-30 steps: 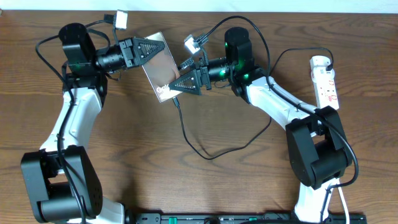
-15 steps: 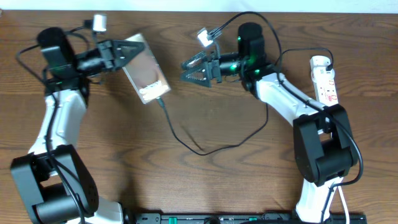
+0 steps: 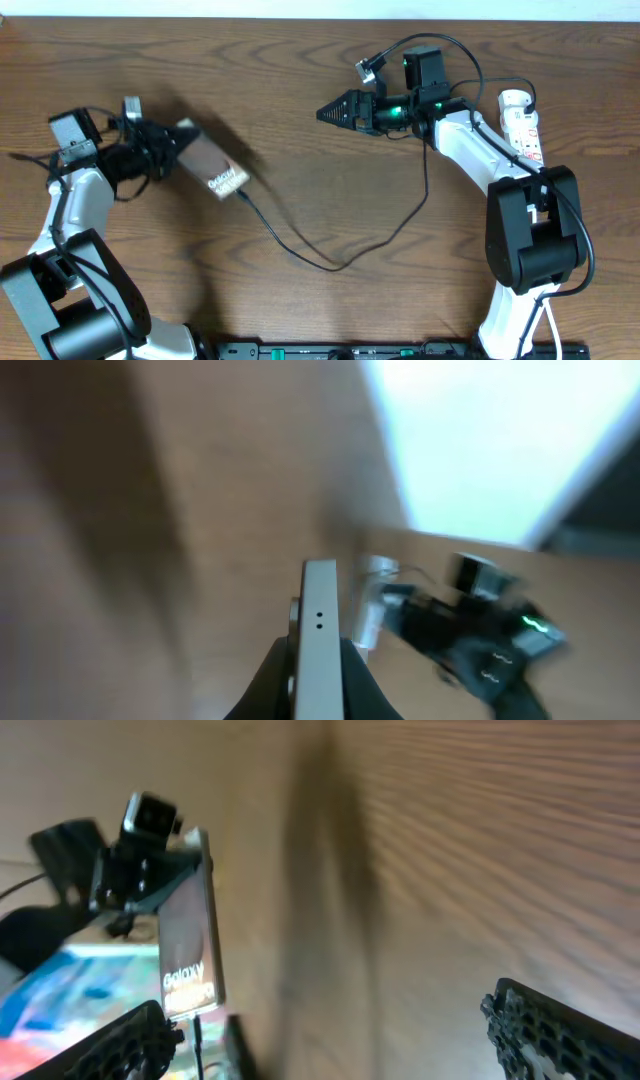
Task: Plug charger to phone and switch on socket
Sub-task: 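Lower the phone flat onto the table with the left gripper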
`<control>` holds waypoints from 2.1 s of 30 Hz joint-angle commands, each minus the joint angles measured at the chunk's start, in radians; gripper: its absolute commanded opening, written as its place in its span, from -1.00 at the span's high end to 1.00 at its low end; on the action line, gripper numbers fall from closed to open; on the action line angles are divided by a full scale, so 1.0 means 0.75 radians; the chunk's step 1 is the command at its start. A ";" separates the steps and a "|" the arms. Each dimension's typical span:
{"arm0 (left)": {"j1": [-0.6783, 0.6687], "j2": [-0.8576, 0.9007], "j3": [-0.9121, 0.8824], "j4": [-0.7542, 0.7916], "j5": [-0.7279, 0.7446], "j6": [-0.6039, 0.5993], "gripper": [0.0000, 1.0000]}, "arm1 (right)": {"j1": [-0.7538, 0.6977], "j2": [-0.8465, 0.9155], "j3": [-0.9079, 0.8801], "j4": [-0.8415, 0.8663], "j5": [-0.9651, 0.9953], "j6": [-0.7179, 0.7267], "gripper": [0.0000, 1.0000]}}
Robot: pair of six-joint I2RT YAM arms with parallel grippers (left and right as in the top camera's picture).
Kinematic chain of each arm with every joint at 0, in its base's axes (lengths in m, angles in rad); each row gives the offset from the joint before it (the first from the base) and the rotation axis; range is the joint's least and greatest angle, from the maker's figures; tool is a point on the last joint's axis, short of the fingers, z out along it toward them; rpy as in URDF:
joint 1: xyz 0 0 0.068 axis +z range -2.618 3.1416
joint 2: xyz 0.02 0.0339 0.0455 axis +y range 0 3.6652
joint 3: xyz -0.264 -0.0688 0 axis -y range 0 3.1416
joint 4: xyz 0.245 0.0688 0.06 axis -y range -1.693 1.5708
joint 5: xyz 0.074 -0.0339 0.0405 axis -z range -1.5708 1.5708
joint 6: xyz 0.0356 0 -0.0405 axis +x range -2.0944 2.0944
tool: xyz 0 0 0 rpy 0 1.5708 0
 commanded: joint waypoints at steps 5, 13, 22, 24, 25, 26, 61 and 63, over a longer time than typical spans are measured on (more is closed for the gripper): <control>-0.002 -0.018 0.010 -0.259 -0.485 0.164 0.85 | -0.012 -0.024 0.010 -0.036 0.158 -0.123 -0.99; -0.010 -0.017 -0.115 -0.267 -0.610 0.163 0.85 | -0.012 -0.024 0.010 -0.053 0.160 -0.137 -0.99; -0.010 -0.016 -0.181 -0.258 -0.610 0.163 0.85 | -0.011 -0.024 0.010 -0.054 0.160 -0.137 -0.99; -0.010 -0.016 -0.184 -0.268 -0.610 0.163 0.86 | -0.011 -0.024 0.010 -0.055 0.160 -0.138 -0.99; -0.010 -0.016 -0.185 -0.280 -0.609 0.162 0.86 | -0.011 -0.024 0.010 -0.055 0.161 -0.141 -0.98; -0.010 -0.016 -0.188 -0.299 -0.610 0.163 0.86 | -0.011 -0.024 0.010 -0.055 0.164 -0.141 -0.99; -0.009 -0.016 -0.311 -0.278 -0.674 0.163 0.82 | -0.011 -0.024 0.010 -0.064 0.164 -0.141 -0.99; -0.009 -0.016 -0.311 -0.283 -0.675 0.163 0.67 | -0.011 -0.024 0.010 -0.064 0.164 -0.142 -0.99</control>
